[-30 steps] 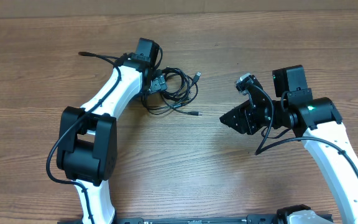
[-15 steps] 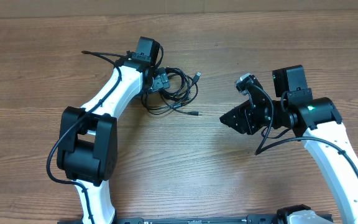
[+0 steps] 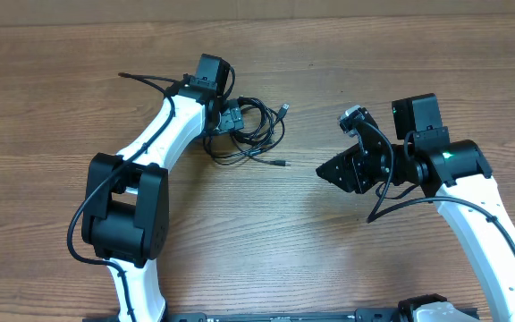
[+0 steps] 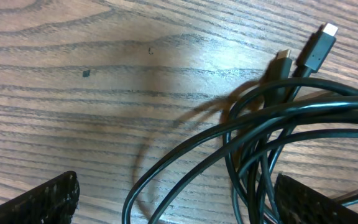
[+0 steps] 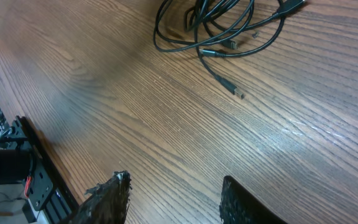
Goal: Untangle cables
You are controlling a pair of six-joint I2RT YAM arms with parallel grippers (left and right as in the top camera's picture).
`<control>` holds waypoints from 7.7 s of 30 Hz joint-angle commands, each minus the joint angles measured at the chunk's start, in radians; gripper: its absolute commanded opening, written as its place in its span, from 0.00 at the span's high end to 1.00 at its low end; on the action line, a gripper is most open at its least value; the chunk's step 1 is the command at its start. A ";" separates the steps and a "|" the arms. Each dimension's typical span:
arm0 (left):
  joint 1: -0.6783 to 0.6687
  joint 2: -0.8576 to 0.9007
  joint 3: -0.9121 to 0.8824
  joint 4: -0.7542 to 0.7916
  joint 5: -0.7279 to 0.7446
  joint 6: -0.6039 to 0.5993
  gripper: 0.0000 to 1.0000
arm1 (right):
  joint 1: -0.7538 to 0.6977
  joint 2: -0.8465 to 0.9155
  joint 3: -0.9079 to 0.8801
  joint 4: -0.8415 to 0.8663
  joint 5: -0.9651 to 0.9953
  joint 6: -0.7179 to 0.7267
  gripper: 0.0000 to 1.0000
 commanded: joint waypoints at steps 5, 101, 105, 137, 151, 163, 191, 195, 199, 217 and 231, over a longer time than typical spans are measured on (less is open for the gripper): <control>-0.006 0.062 -0.026 0.018 0.006 0.019 0.01 | 0.005 0.000 0.005 0.007 -0.007 0.005 0.54; 0.032 0.012 -0.071 0.062 0.055 0.042 0.00 | 0.005 0.000 0.005 0.021 -0.007 0.020 0.53; 0.032 0.012 -0.072 0.065 0.032 0.042 0.00 | 0.005 0.000 0.005 0.019 -0.007 0.022 0.53; -0.007 0.082 -0.073 0.078 0.003 0.072 0.00 | 0.005 0.000 0.005 0.014 -0.052 0.024 0.54; -0.006 0.082 -0.073 0.002 -0.017 0.064 0.16 | 0.005 0.000 0.005 0.014 -0.052 0.024 0.54; -0.007 0.087 -0.073 -0.078 -0.041 0.052 0.21 | 0.005 0.000 0.005 -0.003 -0.052 0.024 0.54; -0.008 0.110 -0.079 -0.069 -0.022 0.034 0.96 | 0.005 0.000 0.005 -0.010 -0.051 0.024 0.54; -0.008 0.110 -0.079 -0.077 -0.024 0.035 0.96 | 0.005 0.000 0.005 -0.014 -0.051 0.024 0.54; -0.008 0.105 -0.079 -0.088 -0.024 0.035 0.96 | 0.005 0.000 0.005 -0.013 -0.051 0.023 0.54; -0.009 -0.386 -0.077 -0.104 -0.046 0.150 0.96 | 0.005 0.000 0.005 -0.013 -0.051 0.023 0.54; -0.009 -0.713 -0.077 -0.069 -0.011 0.280 0.96 | 0.005 0.000 0.005 -0.008 -0.052 0.023 0.54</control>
